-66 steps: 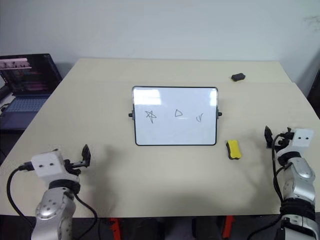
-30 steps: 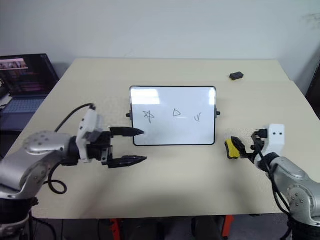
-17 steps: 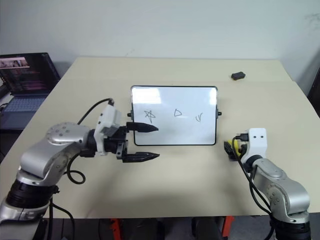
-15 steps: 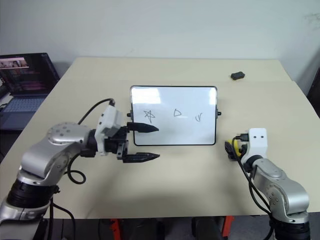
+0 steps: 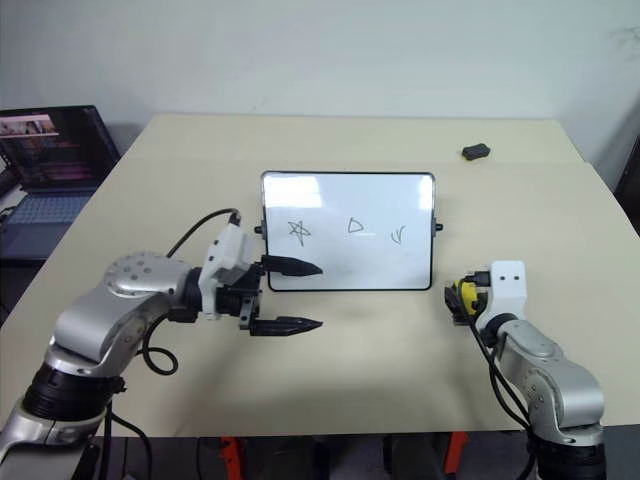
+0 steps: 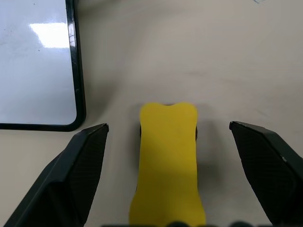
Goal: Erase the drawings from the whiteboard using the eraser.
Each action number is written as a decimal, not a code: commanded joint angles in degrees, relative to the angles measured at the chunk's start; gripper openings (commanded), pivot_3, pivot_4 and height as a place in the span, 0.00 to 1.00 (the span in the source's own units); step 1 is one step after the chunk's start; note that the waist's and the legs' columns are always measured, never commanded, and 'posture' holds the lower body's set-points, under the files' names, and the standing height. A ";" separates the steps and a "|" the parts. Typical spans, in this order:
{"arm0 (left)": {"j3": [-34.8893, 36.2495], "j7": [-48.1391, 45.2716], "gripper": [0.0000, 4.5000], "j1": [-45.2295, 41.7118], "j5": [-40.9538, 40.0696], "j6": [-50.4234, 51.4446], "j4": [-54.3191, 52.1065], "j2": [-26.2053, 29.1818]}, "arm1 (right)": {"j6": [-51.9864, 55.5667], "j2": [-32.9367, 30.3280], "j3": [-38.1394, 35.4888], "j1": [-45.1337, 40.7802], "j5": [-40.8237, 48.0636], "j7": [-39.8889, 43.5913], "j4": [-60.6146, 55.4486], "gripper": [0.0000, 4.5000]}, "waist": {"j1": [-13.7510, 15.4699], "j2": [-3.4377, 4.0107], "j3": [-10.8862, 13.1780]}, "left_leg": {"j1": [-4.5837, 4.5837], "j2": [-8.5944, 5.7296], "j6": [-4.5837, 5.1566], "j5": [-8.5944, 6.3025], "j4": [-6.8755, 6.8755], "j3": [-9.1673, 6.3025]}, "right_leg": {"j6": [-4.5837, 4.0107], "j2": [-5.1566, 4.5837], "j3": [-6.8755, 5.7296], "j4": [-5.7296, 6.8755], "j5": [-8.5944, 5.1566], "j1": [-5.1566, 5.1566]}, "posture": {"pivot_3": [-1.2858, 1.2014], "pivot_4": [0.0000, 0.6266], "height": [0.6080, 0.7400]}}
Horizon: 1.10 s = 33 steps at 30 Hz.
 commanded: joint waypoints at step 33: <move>4.93 16.52 1.00 4.47 2.00 6.93 -5.65 -1.52 | -34.80 3.90 5.04 -15.26 -13.41 10.71 8.67 0.22 | -0.17 0.00 0.00 | 0.13 0.02 0.00 0.01 0.02 0.02 | 0.00 0.00 0.01 0.10 0.01 0.04 | 0.52 0.24 1.00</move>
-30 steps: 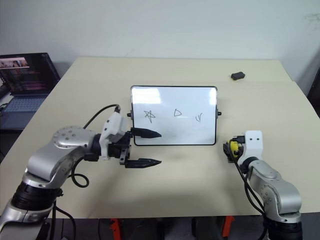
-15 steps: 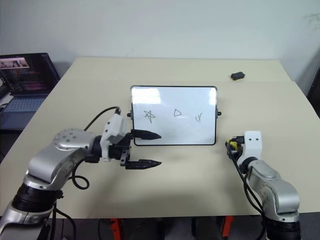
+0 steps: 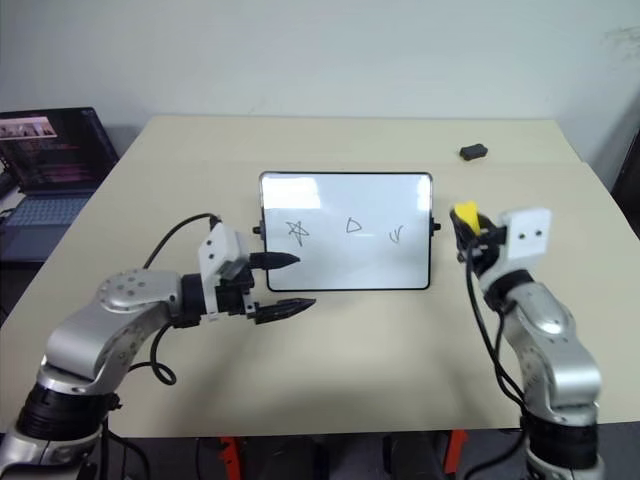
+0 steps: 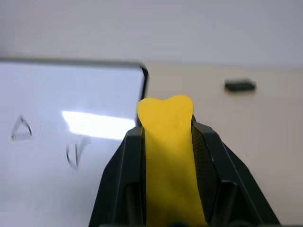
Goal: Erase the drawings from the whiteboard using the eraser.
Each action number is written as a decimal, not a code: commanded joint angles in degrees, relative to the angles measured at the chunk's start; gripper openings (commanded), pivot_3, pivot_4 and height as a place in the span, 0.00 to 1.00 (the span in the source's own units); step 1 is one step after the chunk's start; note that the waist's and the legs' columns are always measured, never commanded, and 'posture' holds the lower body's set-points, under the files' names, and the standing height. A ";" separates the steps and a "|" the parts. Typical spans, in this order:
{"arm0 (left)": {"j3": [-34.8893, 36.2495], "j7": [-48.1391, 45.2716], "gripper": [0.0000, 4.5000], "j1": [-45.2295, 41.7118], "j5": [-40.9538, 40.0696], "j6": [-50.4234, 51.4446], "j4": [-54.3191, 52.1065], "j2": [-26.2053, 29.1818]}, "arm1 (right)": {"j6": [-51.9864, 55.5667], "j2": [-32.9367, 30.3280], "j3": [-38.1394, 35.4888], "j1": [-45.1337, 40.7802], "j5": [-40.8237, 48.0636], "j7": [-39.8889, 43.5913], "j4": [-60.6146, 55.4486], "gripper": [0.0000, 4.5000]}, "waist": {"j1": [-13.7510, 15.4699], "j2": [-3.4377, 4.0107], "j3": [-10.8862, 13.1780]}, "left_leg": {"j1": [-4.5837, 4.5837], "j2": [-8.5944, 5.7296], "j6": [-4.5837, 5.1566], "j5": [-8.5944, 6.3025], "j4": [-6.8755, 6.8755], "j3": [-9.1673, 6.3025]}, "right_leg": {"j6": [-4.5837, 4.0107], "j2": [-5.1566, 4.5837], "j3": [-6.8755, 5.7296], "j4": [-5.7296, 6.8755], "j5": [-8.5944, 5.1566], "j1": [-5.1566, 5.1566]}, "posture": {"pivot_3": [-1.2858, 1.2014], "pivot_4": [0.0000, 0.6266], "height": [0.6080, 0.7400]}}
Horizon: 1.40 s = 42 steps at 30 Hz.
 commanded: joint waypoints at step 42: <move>0.15 -0.99 1.00 -0.07 -0.64 2.04 -5.07 0.16 | -18.70 3.92 12.27 -8.74 -21.44 4.24 27.72 0.22 | 0.32 -0.15 -0.15 | -0.09 -0.03 0.01 0.03 0.00 -0.02 | 0.01 -0.10 -0.03 -0.10 0.11 -0.02 | 0.52 0.24 1.00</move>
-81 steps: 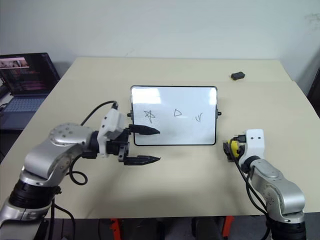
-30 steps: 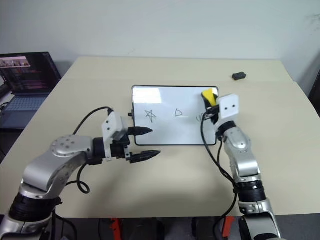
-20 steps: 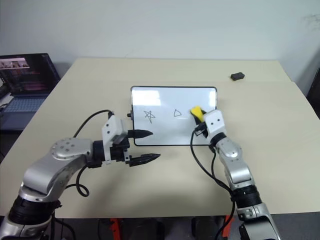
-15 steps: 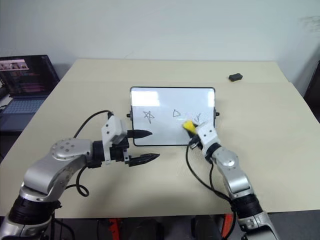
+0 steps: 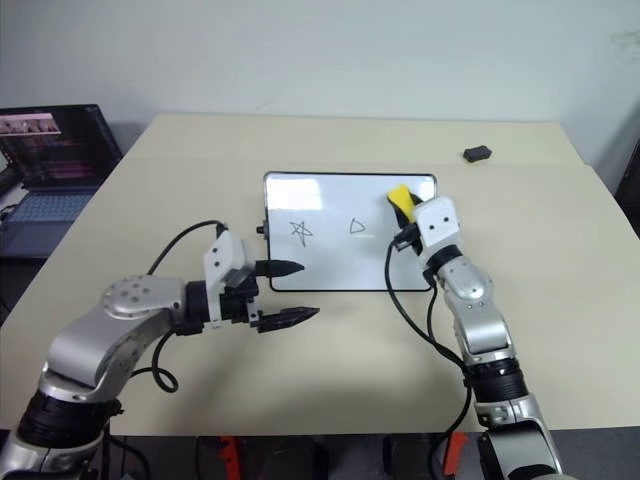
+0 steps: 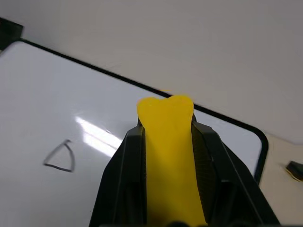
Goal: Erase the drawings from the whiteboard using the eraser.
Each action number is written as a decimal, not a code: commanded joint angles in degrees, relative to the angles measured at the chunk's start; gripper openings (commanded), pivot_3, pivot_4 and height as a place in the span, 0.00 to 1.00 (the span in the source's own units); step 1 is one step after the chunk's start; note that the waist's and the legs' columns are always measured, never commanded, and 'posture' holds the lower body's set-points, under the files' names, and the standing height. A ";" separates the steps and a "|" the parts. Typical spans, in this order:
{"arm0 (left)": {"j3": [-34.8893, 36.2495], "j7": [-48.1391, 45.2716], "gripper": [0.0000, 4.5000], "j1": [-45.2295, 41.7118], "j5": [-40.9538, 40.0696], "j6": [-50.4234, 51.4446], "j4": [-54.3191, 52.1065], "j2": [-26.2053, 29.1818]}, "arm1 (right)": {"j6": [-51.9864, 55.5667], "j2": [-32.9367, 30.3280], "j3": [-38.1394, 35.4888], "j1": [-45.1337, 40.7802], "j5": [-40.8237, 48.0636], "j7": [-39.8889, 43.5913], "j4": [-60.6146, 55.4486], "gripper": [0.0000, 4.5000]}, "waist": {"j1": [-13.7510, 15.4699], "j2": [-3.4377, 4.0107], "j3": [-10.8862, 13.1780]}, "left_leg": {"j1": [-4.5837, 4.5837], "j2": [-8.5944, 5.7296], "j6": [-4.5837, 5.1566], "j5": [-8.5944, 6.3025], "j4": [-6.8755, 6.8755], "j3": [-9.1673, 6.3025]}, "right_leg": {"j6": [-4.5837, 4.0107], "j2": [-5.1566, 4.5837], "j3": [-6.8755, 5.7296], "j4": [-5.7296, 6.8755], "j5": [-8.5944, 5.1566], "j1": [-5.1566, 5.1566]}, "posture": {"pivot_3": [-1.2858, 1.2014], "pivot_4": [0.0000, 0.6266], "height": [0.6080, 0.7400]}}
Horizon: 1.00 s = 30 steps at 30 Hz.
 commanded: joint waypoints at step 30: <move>-0.30 0.55 1.00 -1.74 -1.15 1.25 -3.26 -0.41 | 17.28 -1.48 0.66 2.54 -2.00 0.32 -7.31 0.22 | -0.46 -0.15 -0.02 | -0.01 0.01 0.08 0.10 -0.01 0.01 | -0.01 0.02 0.06 -0.01 0.11 -0.03 | 0.52 0.24 1.00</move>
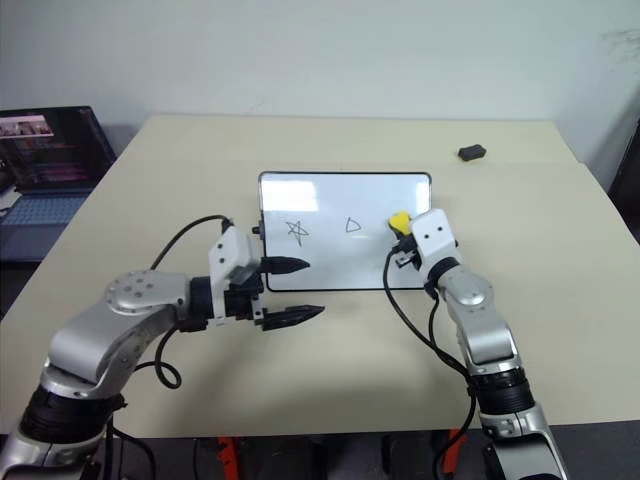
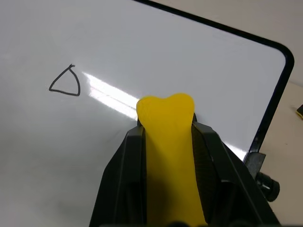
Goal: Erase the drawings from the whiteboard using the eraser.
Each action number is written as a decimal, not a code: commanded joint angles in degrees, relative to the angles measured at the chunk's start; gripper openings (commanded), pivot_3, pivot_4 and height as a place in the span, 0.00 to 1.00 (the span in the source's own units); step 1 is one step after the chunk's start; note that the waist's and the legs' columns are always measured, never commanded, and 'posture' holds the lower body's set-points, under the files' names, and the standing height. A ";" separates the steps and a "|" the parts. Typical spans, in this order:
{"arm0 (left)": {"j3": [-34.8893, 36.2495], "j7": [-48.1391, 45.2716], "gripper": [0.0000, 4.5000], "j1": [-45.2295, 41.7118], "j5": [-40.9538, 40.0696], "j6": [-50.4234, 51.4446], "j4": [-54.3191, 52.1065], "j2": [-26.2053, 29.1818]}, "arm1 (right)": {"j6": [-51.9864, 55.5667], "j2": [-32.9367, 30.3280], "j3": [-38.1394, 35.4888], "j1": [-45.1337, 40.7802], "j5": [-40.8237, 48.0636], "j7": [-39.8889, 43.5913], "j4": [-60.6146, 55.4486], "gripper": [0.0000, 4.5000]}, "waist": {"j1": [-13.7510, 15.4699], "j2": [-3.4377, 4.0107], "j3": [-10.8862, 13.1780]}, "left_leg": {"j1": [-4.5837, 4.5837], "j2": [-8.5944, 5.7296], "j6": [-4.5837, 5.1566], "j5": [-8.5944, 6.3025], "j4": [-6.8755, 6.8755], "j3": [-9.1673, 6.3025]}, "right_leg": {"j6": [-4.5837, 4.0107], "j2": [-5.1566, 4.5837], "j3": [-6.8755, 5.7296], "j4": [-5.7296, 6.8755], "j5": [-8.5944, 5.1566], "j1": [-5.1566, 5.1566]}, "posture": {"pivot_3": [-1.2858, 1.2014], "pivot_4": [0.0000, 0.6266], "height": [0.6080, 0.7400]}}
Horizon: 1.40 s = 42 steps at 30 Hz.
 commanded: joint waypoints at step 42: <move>8.61 15.35 1.00 12.65 1.78 -0.85 -5.40 -4.78 | -1.49 -3.49 -2.75 13.97 8.74 8.91 -16.00 0.22 | 0.60 -0.04 0.24 | -0.15 -0.04 -0.07 -0.16 -0.03 -0.12 | 0.07 -0.10 -0.11 -0.10 -0.18 -0.05 | 0.52 0.24 1.00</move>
